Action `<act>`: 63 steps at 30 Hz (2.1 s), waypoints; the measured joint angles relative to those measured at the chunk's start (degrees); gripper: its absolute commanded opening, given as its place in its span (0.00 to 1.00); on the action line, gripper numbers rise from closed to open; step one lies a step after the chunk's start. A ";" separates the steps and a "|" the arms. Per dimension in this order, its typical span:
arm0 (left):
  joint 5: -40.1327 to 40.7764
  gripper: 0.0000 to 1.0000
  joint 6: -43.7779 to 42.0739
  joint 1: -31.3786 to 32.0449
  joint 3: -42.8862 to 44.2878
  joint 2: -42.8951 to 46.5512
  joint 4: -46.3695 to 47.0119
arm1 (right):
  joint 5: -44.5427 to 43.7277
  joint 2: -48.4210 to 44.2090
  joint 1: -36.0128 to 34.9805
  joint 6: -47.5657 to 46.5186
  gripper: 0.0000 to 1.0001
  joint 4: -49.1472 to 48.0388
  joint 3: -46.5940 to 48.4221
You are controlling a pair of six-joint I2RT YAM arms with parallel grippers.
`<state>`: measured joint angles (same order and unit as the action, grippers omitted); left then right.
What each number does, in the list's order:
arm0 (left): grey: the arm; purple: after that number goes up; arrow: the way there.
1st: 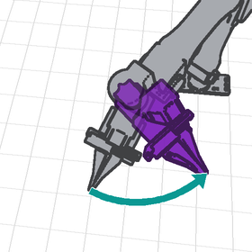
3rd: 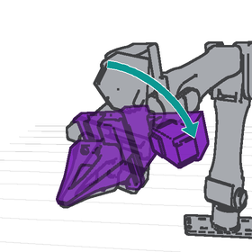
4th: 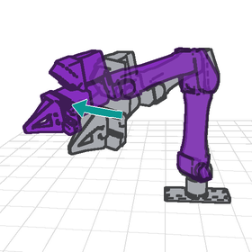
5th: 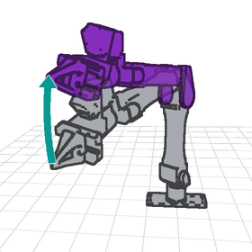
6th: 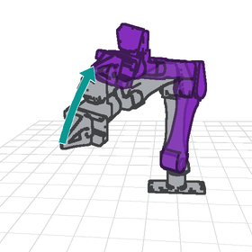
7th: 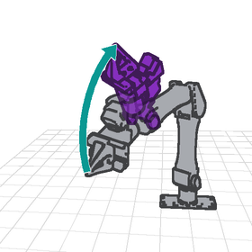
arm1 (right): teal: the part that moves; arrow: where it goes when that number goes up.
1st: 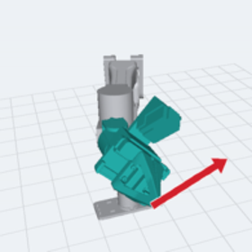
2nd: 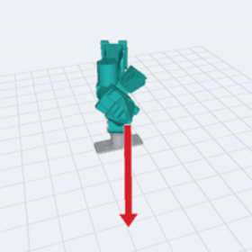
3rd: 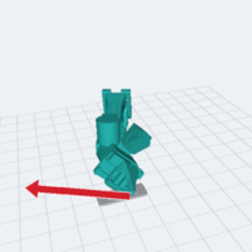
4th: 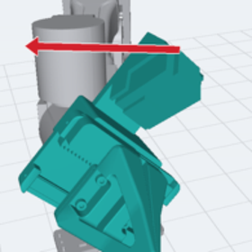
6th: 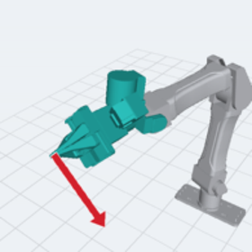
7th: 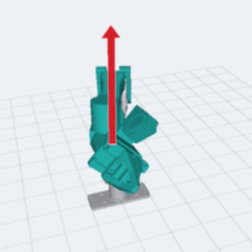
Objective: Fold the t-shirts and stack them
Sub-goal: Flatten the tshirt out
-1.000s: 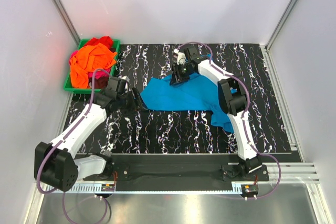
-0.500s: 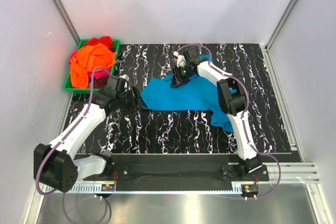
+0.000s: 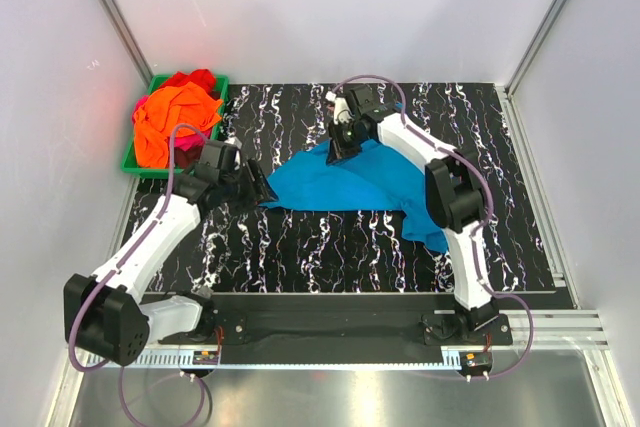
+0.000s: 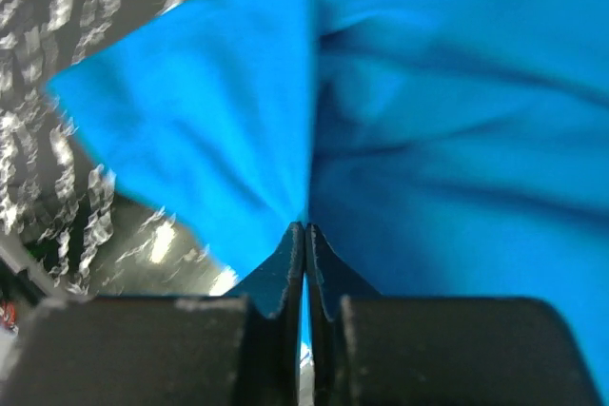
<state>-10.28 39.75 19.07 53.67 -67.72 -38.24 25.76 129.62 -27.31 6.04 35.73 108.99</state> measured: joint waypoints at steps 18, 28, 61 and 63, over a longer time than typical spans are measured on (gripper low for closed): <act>1.90 0.62 -0.37 -1.79 -4.63 3.13 0.92 | -4.46 -24.98 -22.53 7.69 0.15 -4.48 -39.10; 7.80 0.52 -1.81 9.88 -3.58 -4.07 1.86 | -21.62 -46.86 -22.56 21.94 0.42 0.61 -45.48; 21.75 0.47 17.53 24.35 33.73 -48.83 -19.08 | -36.65 -59.23 -7.15 26.56 0.37 13.46 -52.24; 21.99 0.47 17.55 24.37 33.73 -49.35 -19.10 | -36.63 -59.84 -7.13 26.51 0.37 13.44 -52.83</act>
<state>11.70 57.30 43.44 87.39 -117.08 -57.34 -10.87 69.78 -34.44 32.56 49.17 56.16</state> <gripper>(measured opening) 0.470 0.371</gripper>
